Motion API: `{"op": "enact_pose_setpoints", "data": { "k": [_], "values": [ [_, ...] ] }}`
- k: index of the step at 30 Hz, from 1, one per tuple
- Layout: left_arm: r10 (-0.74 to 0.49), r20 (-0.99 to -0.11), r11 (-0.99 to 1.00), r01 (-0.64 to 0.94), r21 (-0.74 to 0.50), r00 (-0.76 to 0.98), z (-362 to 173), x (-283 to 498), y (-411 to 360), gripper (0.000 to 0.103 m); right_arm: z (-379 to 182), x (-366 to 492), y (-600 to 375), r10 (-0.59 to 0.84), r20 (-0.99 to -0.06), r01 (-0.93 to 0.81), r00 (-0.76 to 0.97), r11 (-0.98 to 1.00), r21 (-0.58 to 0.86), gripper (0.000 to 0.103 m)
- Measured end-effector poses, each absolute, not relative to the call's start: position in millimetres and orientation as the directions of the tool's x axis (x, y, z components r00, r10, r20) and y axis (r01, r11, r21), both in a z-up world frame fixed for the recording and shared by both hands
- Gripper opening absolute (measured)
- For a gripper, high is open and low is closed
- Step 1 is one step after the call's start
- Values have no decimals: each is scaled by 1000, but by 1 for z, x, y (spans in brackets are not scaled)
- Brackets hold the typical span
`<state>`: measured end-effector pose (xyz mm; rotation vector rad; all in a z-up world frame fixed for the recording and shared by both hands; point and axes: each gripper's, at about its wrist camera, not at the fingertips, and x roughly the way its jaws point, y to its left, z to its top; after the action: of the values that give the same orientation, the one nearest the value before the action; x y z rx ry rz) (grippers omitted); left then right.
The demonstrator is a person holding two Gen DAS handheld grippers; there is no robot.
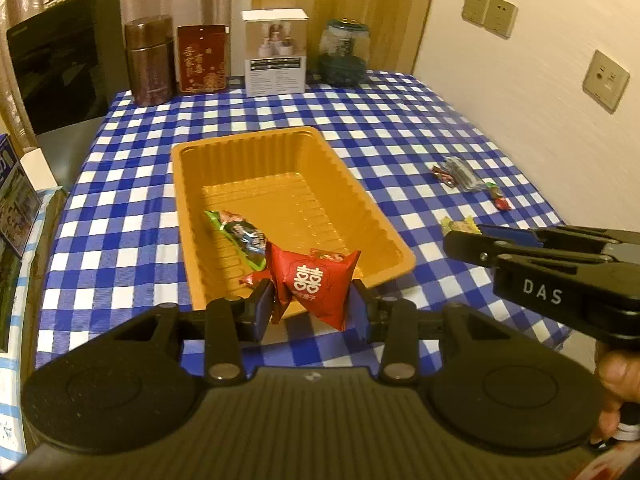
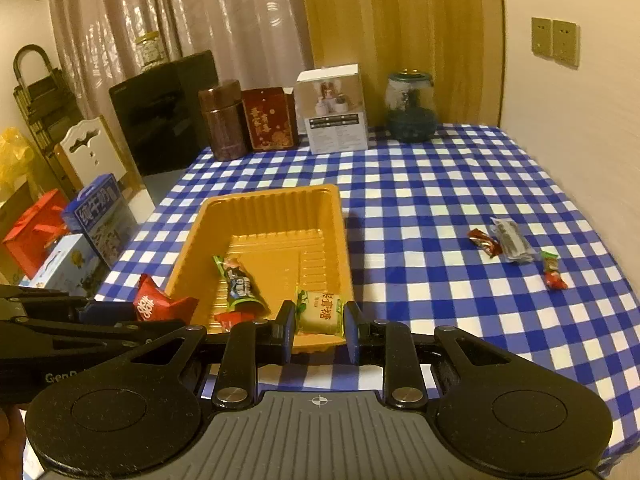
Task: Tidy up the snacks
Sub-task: 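Carry the yellow candy and red packet over the orange tray, then open the left gripper over the tray while the right gripper opens too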
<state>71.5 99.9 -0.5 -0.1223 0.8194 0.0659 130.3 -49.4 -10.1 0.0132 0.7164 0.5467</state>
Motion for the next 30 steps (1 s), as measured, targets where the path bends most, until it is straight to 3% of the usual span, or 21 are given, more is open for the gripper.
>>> {"op": "enact_pose_setpoints", "data": {
  "k": [30],
  "values": [
    [58,-753,974,-202,-101,656,-40,117,145,35,-45,191,-10,524,-645,-486,556,835,260,26]
  ]
}}
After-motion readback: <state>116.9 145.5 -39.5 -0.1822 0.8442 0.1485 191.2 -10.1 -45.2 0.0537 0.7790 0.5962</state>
